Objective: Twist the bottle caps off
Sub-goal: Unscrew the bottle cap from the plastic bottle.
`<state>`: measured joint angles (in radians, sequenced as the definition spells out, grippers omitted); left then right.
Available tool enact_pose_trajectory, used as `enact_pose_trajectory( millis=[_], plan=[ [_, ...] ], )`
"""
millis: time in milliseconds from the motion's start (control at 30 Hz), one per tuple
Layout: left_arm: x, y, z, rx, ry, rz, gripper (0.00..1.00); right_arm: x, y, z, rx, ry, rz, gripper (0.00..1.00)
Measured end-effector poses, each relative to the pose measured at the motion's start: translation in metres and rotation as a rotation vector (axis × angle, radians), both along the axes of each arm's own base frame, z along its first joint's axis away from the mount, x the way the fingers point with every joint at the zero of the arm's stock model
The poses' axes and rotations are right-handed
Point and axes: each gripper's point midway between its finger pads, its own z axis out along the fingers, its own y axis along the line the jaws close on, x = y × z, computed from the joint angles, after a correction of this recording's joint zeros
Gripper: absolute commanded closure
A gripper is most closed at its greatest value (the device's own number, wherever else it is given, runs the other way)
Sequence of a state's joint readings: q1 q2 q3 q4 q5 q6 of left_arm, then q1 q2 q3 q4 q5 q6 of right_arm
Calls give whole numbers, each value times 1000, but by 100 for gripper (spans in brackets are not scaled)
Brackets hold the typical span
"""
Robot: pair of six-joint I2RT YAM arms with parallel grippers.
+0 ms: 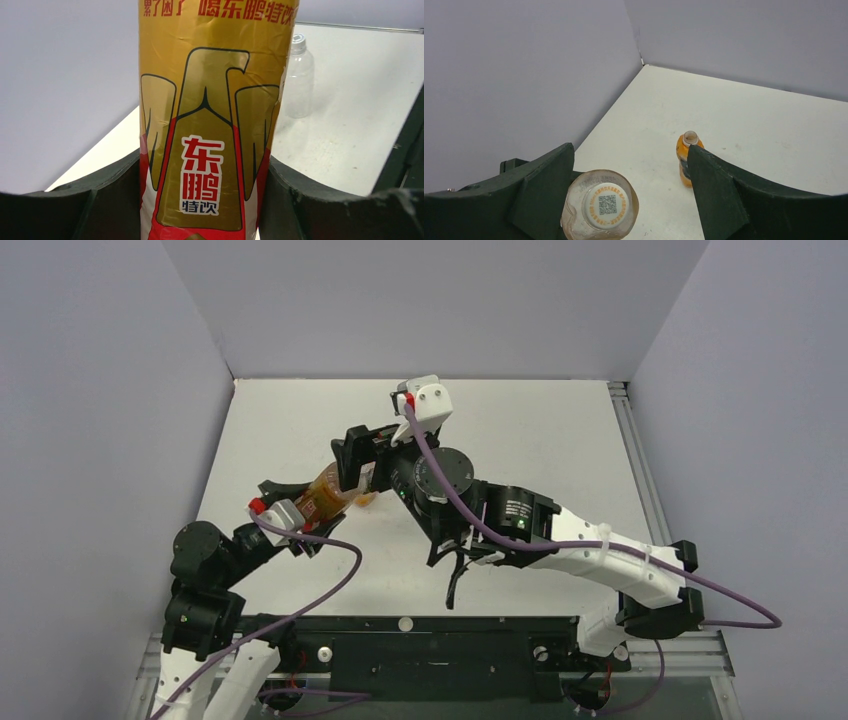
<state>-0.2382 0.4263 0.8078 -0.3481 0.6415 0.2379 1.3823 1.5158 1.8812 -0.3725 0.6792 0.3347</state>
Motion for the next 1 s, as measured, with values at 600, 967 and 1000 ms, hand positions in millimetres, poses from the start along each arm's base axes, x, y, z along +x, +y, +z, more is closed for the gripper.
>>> enact_pose_trajectory(
  millis=[600, 967, 1000],
  plan=[
    [13, 19, -10, 64, -78, 125, 100, 40, 38, -8, 119, 109, 69, 24],
    [23, 23, -15, 76, -54, 161, 100, 29, 51, -33, 102, 162, 144, 36],
    [24, 24, -15, 75, -50, 167, 100, 28, 50, -37, 97, 167, 144, 37]
  ],
)
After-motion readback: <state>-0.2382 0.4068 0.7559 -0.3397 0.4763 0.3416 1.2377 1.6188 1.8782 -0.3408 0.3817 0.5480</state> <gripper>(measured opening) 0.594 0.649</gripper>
